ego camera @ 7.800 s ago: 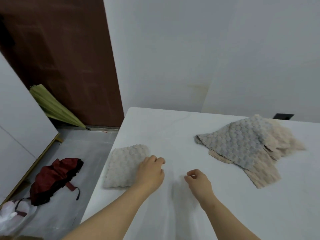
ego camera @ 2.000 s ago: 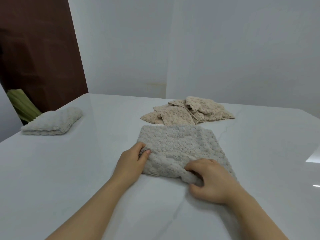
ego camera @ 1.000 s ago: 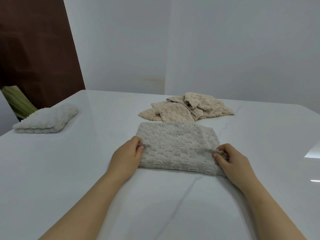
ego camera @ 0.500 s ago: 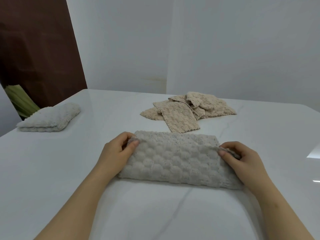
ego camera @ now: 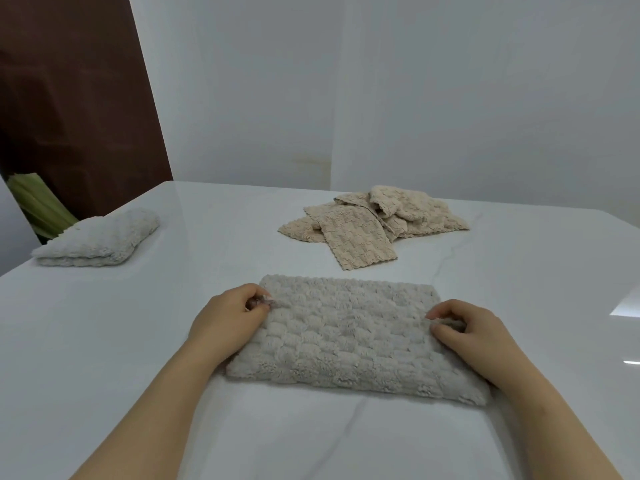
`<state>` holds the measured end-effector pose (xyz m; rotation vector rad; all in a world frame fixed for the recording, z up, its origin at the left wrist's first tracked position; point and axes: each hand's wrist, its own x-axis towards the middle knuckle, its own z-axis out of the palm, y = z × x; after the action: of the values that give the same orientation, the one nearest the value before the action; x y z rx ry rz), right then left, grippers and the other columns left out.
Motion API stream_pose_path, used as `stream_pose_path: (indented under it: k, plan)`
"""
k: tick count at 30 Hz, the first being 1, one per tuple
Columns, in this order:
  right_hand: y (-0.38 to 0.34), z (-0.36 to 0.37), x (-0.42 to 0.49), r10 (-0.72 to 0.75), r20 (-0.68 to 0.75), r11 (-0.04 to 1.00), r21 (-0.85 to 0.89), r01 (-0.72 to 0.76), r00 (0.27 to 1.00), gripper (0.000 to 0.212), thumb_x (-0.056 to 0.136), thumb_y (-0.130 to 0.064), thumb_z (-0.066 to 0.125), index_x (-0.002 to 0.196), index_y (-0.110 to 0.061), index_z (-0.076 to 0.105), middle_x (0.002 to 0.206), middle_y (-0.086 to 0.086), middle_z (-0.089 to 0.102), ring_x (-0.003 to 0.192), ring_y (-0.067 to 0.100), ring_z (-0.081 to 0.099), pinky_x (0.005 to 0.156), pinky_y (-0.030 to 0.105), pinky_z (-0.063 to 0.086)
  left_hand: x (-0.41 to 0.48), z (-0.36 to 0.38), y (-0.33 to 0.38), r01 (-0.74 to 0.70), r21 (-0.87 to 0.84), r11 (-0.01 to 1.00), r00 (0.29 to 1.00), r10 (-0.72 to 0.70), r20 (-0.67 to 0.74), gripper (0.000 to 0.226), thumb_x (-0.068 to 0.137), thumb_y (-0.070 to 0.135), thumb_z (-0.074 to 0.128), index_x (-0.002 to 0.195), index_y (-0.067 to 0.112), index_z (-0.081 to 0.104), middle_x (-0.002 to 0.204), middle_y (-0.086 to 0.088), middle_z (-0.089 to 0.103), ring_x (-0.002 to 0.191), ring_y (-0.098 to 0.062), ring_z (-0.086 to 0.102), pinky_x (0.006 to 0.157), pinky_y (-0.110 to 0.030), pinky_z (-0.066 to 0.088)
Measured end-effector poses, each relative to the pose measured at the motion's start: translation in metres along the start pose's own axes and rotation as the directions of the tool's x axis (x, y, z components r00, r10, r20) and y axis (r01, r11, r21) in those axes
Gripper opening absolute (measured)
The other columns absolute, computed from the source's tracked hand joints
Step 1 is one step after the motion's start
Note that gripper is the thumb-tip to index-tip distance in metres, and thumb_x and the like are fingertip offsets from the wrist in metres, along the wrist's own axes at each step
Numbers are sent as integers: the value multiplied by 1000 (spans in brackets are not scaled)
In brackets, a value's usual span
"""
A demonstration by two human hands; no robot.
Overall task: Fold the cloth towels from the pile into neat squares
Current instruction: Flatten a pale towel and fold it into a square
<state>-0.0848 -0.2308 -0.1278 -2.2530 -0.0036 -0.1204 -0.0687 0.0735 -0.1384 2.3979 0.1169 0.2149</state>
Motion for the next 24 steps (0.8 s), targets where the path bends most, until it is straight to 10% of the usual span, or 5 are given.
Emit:
stream_pose_path:
  k: [8,14,24]
  plan:
    - [4,-4,3,82,-82,938,343,-49,993,18,84,-9,66,95,-22,64,77,6,62,59,9,60,48,10,47,3,-6,12,113,-694,711,986,-166,-10,14,89,10,58,79,18,62,74,0,62,70,-14,58,65,-25,47]
    - [5,-1,22,167,-114,782,621,-61,979,21,85,2,60,89,-18,65,86,3,66,79,11,60,63,6,51,23,-4,13,148,-638,756,980,-198,-7,13,90,14,59,78,19,63,78,-1,62,74,-18,59,71,-28,50]
    - [6,13,61,176,-289,943,324,-77,941,14,83,-9,66,95,-16,66,90,6,66,87,20,60,80,29,46,52,13,6,134,-190,973,978,-161,-135,14,90,26,56,97,17,65,88,1,61,86,-17,53,75,-23,35]
